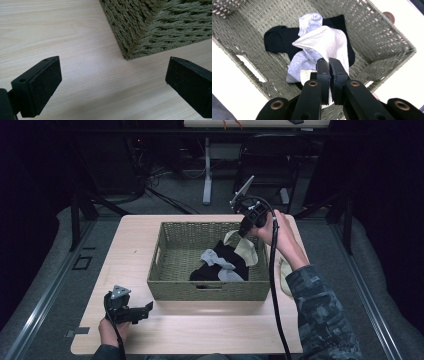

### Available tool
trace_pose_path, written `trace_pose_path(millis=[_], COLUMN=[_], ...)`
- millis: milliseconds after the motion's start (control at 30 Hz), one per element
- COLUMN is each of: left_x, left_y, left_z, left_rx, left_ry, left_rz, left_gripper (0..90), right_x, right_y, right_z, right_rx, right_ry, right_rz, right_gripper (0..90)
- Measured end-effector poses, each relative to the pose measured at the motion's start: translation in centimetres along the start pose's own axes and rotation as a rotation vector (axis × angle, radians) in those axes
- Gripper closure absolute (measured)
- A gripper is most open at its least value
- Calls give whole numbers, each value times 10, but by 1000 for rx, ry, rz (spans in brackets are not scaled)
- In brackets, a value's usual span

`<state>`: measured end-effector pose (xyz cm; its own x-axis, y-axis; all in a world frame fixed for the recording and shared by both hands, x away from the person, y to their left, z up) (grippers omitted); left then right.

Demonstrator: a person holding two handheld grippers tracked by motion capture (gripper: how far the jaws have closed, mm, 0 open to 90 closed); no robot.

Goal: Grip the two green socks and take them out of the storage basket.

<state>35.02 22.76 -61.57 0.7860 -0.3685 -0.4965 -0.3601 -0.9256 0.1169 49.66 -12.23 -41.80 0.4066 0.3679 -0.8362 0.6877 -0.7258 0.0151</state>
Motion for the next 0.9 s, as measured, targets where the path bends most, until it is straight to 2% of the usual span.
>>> trace_pose_path(millis=[267,467,733,767,900], left_x=[0,0,0,0,1], left_y=[0,0,1,0,1], left_z=[0,0,0,0,0], left_rx=[0,1,1,1,1], left_ry=[4,2,1,2,1], left_rz=[1,2,1,1,1], left_gripper=[4,4,4,4,4], right_x=[-25,-40,-62,-66,-78], right_y=[4,10,29,33,50], right_z=[-10,-11,4,6,20], right_rx=[4,10,48,41,83], right_ry=[40,61,91,85,100], right_rz=[25,38,69,77,99], right_gripper=[875,874,874,874,874])
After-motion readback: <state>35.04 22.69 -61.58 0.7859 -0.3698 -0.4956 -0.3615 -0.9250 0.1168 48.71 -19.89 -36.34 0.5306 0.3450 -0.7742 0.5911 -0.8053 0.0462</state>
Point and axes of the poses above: each handheld gripper's, and its own axes: x roughly forward along the jaws, z roughly out of its underside, y roughly to its right, the point moved 8 cm from there along x, roughly forward along the jaws, and after that the axes turned 14 degrees about y, right-handed, at the moved point
